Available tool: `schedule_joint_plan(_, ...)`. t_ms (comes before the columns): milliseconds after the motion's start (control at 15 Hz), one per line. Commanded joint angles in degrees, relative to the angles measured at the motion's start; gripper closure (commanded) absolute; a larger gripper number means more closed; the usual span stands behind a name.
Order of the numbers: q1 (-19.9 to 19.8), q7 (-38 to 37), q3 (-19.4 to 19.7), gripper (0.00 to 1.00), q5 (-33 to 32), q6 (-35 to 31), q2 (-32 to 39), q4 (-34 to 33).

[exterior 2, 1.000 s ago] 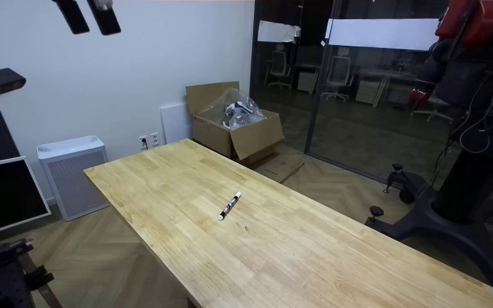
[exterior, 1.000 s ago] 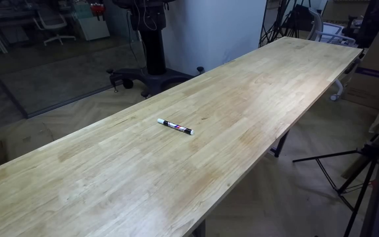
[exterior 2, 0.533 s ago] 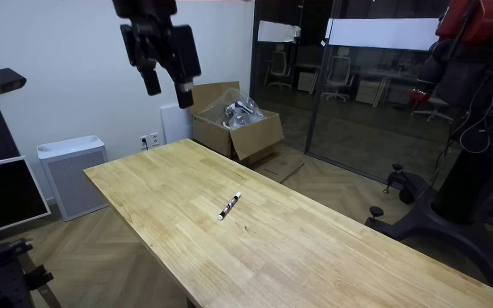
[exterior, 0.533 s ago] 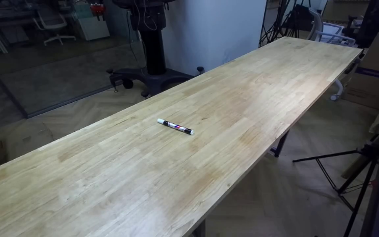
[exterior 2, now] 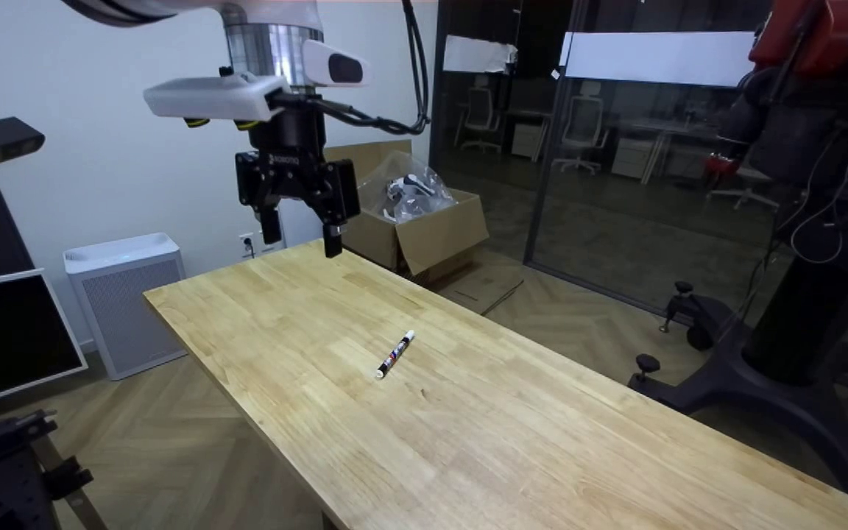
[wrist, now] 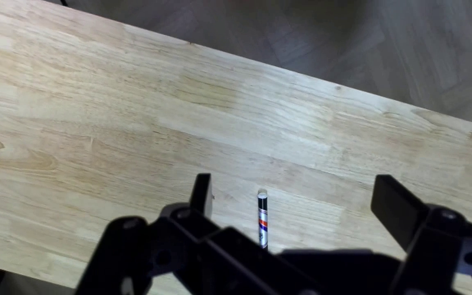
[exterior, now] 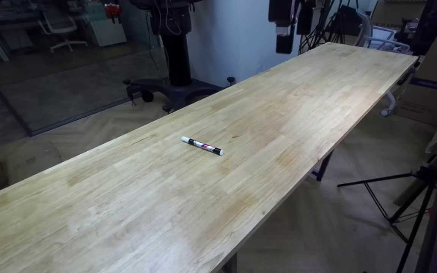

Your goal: Move the pen backwards

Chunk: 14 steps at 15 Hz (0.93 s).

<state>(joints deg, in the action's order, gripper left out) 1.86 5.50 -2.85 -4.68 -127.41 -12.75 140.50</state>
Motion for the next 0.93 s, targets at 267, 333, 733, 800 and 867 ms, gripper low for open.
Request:
schedule_joint_plan(267,-0.20,-1.30,-0.19,0.00,-3.20,-4.75,2.58,-0.61)
schedule_joint_plan(333,-0.49,-1.23,0.04,0.00,-3.90,-8.05,3.53,-0.51)
schedule_joint_plan(733,-4.84,-11.50,1.60,0.00,-21.71,-31.21,17.31,-4.35)
schedule_joint_plan(800,-4.51,-12.24,2.36,0.00,-22.12,-32.58,20.18,-5.83)
schedule_joint_plan(867,-3.86,-11.62,2.95,0.00,-20.75,-33.31,22.82,-7.36)
